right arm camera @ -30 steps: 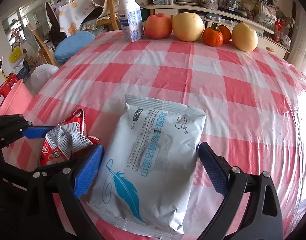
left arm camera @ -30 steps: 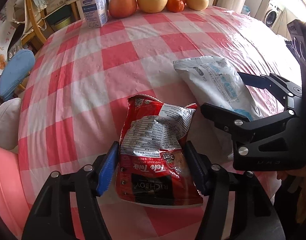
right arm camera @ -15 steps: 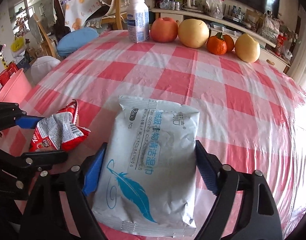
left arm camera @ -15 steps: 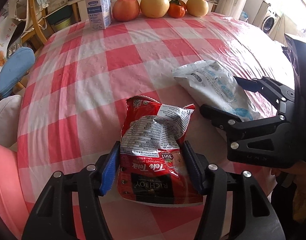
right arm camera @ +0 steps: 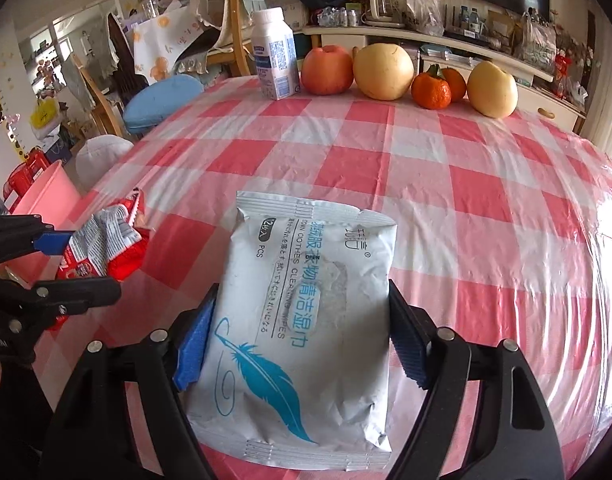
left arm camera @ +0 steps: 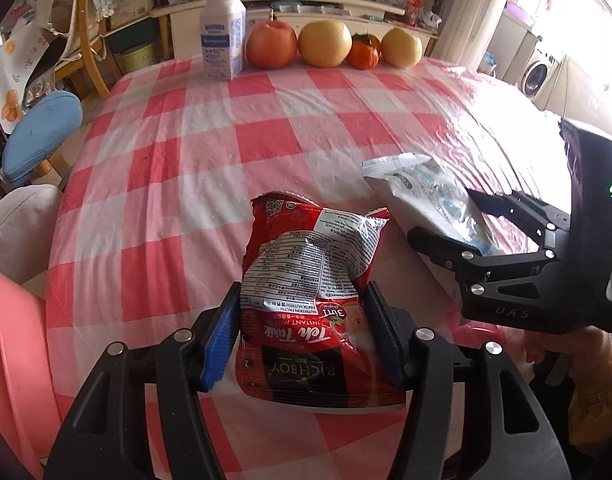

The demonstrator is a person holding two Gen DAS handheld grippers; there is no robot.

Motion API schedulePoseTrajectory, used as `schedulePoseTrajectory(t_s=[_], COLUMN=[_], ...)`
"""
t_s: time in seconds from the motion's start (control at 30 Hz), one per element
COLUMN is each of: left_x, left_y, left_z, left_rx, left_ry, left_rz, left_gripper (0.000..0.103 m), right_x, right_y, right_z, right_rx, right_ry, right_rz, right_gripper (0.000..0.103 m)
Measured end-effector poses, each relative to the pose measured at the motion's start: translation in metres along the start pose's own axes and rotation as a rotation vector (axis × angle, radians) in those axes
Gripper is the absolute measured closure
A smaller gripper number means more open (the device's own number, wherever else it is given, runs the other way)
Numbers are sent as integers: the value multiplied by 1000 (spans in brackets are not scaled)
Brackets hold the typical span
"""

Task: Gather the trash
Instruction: 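Carry chip bag and wipes packet over the pink bucket and open both tools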

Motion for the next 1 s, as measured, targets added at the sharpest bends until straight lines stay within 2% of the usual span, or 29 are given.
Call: schedulePoseTrajectory(t_s=[0.27,0.57,1.0], left_x=[6,12,10], left_y=[8,17,43], left_z=[20,48,83], left_rx=[16,81,163], left_ry=[-69,-160,-255], left_rz=[17,6,25], left_gripper=[42,42,42], right_x=[6,13,22], right_y=[9,15,57], right_z=[12,24,35], right_rx=[16,40,81], right_ry=[-40,-60,-83], right_rz=[-5,-42,1], right_gripper=[25,25,25])
Point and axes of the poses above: each gripper's, at about its wrist camera, not at the fingertips, and z roughly against the way its jaws point, y to its left, x to its top, the point moved 1 cm from there along -z, roughly the way its jaws point, and after that the axes turned 13 degrees about -y, right-handed, at the moved point
